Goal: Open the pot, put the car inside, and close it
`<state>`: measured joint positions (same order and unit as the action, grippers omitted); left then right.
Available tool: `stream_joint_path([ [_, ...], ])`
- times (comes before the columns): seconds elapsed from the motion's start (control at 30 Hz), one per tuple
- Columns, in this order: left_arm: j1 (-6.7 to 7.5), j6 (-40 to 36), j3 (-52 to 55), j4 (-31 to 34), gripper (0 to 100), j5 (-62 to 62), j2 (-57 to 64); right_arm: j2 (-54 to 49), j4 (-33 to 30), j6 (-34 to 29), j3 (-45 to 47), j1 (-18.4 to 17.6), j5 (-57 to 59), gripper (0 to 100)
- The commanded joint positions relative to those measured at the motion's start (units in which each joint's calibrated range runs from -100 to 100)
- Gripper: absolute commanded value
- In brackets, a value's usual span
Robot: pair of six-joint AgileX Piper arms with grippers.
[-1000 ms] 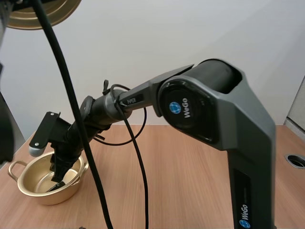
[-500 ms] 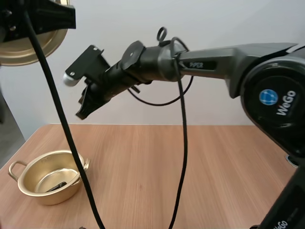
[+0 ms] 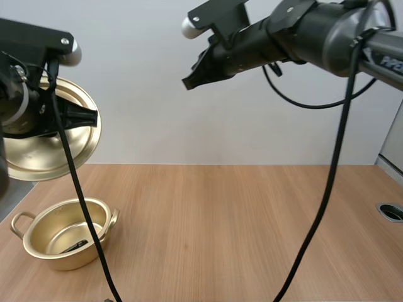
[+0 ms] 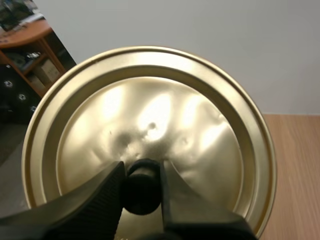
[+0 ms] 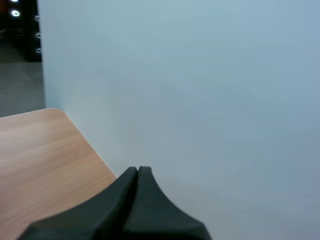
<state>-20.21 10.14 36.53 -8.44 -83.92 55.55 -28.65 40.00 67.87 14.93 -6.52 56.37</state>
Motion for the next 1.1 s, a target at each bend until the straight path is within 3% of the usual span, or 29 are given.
stream_joint_path([
  [0.0, 0.01, 0.77, 1.15, -0.07, 0, -1.47, -5.91, -4.13, -0.97, 0.00, 0.21, 3.49, 1.14, 0],
  [0.23, 0.01, 1.94, 5.11, 0.05, 0, 2.85, -14.92, -10.56, -5.19, -0.91, 0.21, 6.92, 2.32, 0],
  [0.43, 0.01, 4.15, 8.70, 0.09, 0, 7.22, -21.10, -13.19, -5.20, -1.48, 0.21, 8.52, 2.71, 0],
  [0.67, 0.01, 7.16, 12.71, 0.14, 0, 13.03, -27.53, -13.16, -7.77, -5.25, 0.21, 8.60, 3.24, 0],
  [1.07, 0.01, 9.70, 12.71, 0.36, 0, 13.82, -36.47, -13.16, -7.77, -5.28, 0.21, 8.60, 5.64, 0],
])
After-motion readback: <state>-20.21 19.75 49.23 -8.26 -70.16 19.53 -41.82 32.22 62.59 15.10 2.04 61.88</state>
